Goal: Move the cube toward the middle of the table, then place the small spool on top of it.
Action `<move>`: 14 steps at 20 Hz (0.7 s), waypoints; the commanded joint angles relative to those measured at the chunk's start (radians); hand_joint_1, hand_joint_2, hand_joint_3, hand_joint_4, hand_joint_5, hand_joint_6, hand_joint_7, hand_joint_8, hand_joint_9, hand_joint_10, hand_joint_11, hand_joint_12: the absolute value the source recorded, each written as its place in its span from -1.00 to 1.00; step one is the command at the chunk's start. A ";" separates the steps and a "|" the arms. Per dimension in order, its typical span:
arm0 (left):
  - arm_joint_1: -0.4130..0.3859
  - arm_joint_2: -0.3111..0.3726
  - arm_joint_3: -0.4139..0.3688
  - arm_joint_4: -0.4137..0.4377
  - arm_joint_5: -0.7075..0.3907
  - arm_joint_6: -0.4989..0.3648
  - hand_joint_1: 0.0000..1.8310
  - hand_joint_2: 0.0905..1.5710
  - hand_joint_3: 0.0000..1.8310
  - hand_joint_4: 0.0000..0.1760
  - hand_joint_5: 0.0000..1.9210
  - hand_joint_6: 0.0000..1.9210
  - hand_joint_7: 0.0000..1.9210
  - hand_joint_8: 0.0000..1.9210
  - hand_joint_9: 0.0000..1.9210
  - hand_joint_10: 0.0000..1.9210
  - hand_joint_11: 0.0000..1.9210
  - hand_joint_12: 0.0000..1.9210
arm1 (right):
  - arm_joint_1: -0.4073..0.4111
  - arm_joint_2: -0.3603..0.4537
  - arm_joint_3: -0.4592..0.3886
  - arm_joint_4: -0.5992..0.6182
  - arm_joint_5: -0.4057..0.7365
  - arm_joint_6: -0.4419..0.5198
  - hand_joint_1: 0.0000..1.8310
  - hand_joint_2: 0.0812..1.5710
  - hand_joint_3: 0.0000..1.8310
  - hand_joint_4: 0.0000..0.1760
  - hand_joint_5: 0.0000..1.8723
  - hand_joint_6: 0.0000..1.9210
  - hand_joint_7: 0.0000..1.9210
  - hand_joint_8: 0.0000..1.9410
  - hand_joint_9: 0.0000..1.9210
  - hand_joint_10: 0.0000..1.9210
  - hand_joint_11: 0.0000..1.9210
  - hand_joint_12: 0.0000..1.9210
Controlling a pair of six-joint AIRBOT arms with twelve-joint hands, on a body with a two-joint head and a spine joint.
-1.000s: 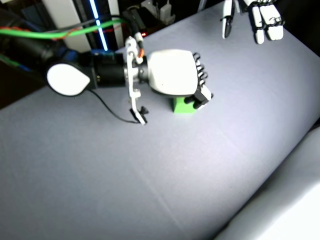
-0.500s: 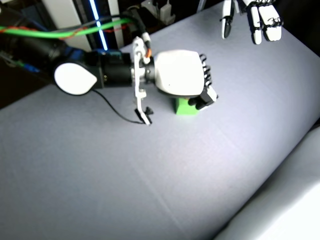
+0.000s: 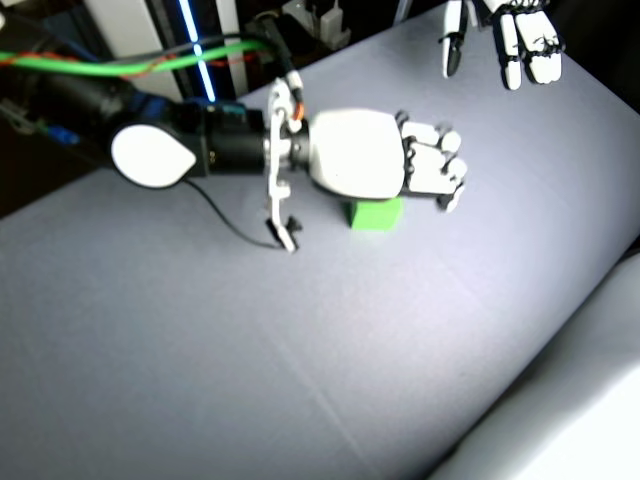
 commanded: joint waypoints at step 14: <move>0.052 0.029 -0.011 0.094 -0.402 -0.236 -0.57 0.36 -0.97 0.27 -0.83 -0.97 -0.90 -1.00 -0.87 -1.00 -1.00 -0.23 | -0.534 0.298 -0.239 0.576 0.953 -0.116 -0.63 0.56 -1.00 -0.36 -1.00 -1.00 -0.82 -0.97 -0.80 -1.00 -0.97 -0.61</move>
